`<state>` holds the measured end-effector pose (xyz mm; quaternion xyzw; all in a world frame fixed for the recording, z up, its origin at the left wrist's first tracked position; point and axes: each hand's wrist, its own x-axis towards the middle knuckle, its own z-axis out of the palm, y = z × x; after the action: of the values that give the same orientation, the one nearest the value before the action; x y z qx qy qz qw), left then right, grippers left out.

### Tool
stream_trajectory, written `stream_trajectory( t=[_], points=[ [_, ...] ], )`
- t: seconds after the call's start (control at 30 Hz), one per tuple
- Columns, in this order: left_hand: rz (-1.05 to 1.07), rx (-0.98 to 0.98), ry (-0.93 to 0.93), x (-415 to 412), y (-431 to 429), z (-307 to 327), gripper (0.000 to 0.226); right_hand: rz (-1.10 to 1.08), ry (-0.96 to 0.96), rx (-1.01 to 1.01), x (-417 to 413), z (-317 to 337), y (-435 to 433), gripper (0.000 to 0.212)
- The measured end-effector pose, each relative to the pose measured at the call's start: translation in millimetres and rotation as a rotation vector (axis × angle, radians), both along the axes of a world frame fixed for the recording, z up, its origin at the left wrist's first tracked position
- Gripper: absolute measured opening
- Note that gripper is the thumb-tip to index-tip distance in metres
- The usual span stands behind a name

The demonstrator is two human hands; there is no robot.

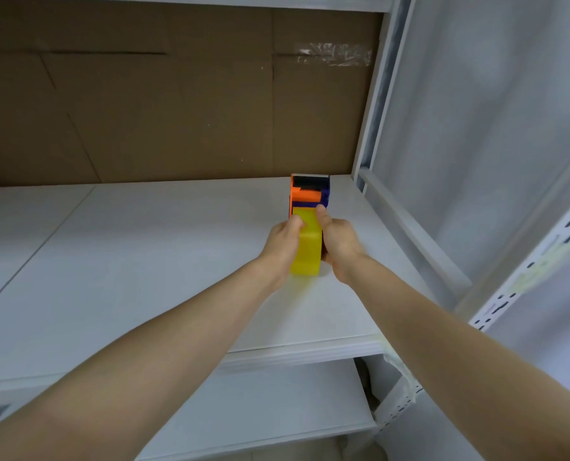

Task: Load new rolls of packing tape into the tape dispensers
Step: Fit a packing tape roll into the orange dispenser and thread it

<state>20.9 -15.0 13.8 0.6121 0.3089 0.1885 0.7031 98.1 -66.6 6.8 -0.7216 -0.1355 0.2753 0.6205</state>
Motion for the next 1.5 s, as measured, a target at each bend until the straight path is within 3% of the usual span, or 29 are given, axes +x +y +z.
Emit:
stream_trajectory(
  t=[0.13, 0.23, 0.37, 0.43, 0.53, 0.6, 0.7, 0.97, 1.17, 1.27, 1.5],
  points=[
    [0.015, 0.001, 0.024, 2, 0, 5, 0.026, 0.069, -0.328, -0.114, -8, 2, -13, 0.047],
    [0.039, 0.010, 0.090, 5, 1, 9, 0.027, 0.129, -0.650, -0.380, -15, 1, -19, 0.052],
    [0.085, -0.031, 0.102, 9, 5, 10, 0.027, 0.180, -0.806, -0.440, -21, 0, -22, 0.047],
    [0.103, -0.067, 0.103, 7, 6, 12, 0.028, 0.204, -0.700, -0.320, -22, -2, -24, 0.039],
    [0.056, -0.127, 0.055, 3, 3, 10, 0.035, 0.107, -0.240, -0.059, -20, 4, -21, 0.031],
    [0.004, -0.121, 0.034, 1, 0, 7, 0.032, -0.004, 0.029, 0.011, -10, 8, -15, 0.034],
    [0.004, -0.090, 0.024, 2, -5, 4, 0.025, -0.045, 0.173, 0.063, -5, 12, -7, 0.036],
    [0.092, -0.131, 0.053, 4, 1, 7, 0.035, 0.037, -0.006, 0.139, -26, -2, -19, 0.024],
    [0.024, -0.036, 0.027, 2, 0, 4, 0.022, -0.019, 0.118, 0.172, -15, 7, -25, 0.025],
    [-0.004, -0.016, 0.030, 0, -1, 2, 0.019, -0.087, 0.078, 0.029, -7, 11, -16, 0.026],
    [0.001, -0.035, 0.005, -2, 4, -1, 0.012, -0.018, 0.023, 0.090, -11, 3, -17, 0.026]
  ],
)
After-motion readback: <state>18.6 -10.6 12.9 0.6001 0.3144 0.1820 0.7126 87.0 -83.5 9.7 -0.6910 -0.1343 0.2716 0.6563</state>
